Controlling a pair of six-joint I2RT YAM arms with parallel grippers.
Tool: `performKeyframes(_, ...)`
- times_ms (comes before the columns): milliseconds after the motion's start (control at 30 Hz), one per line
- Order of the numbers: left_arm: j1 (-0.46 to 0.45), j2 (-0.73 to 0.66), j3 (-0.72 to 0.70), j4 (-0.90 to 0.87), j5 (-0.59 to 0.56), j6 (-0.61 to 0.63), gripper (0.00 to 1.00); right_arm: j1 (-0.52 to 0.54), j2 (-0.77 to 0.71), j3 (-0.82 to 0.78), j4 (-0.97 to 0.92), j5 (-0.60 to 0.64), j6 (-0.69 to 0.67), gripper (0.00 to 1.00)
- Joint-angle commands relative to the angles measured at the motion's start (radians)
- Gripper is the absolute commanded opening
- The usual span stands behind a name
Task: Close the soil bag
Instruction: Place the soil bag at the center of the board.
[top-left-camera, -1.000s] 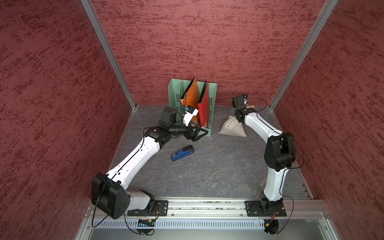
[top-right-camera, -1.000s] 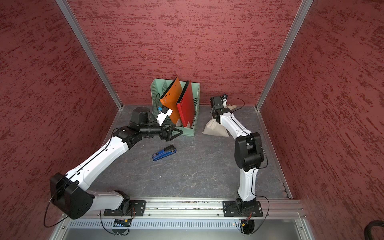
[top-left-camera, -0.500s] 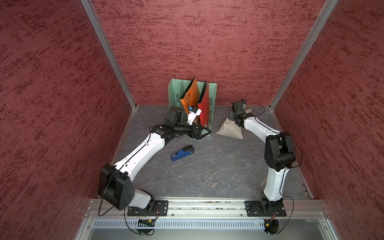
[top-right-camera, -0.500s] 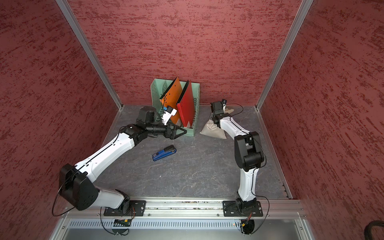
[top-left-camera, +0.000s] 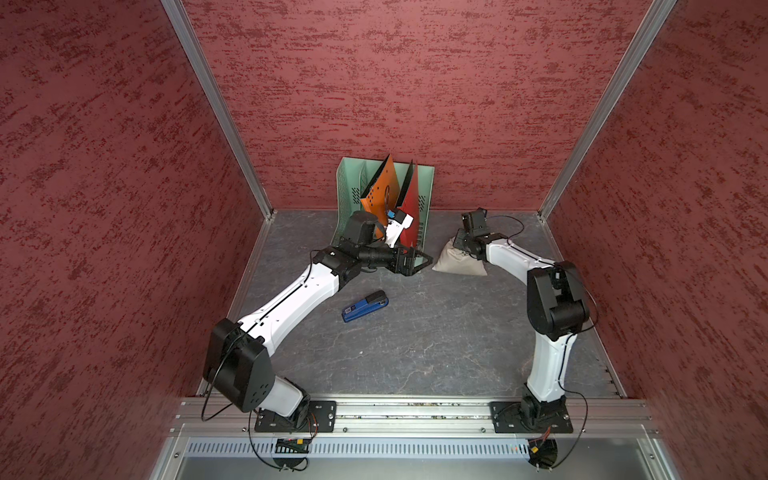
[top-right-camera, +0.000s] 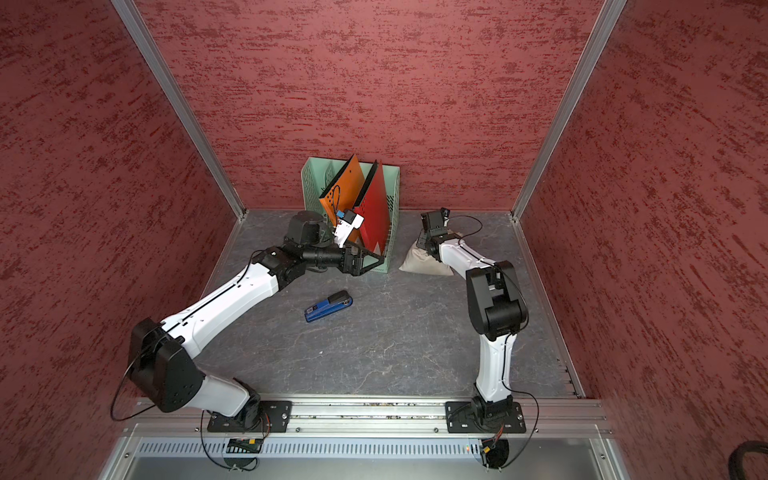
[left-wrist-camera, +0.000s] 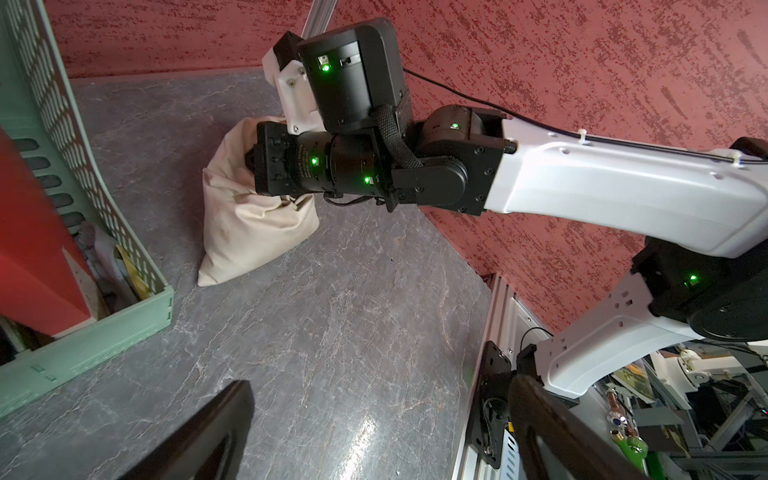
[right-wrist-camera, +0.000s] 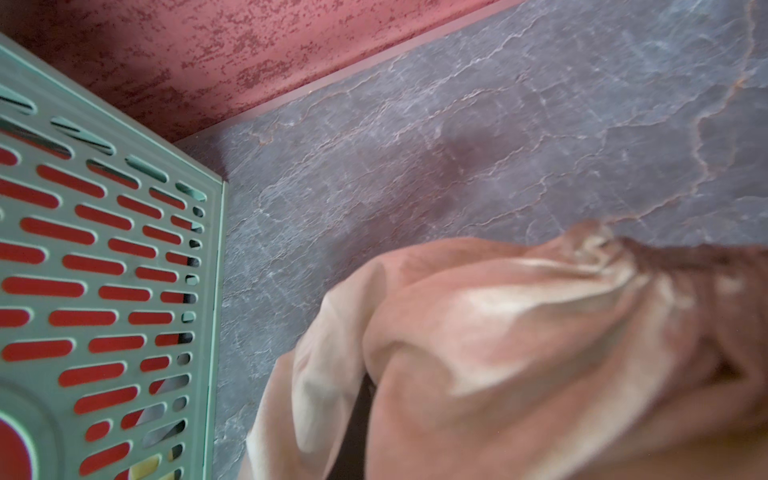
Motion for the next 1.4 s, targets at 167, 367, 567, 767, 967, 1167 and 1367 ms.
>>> performKeyframes(167,-0.012,-0.065,-0.073,0.048,-0.035,0.009,1.0,0.0,0.01,0.025,-0.104,-0.085,-0.067,0.0)
performKeyframes(367,-0.023,-0.095,-0.107,0.066,-0.062,0.021,1.0,0.0,0.029,0.056,-0.149,-0.088,-0.114,0.0)
performKeyframes(567,-0.024,-0.104,-0.121,0.059,-0.062,0.021,1.0,-0.001,0.026,0.058,-0.163,-0.087,-0.127,0.06)
performKeyframes(767,-0.035,-0.107,-0.123,0.063,-0.076,0.012,1.0,-0.001,0.022,0.043,-0.163,-0.09,-0.136,0.27)
performKeyframes(967,-0.049,-0.11,-0.127,0.063,-0.092,0.01,1.0,-0.003,0.009,0.037,-0.166,-0.09,-0.152,0.54)
performKeyframes(1167,-0.056,-0.102,-0.119,0.067,-0.094,0.007,1.0,-0.006,-0.007,0.037,-0.174,-0.09,-0.167,0.71)
performKeyframes(1367,-0.058,-0.102,-0.118,0.059,-0.09,0.015,1.0,-0.006,-0.02,0.031,-0.176,-0.098,-0.168,0.78)
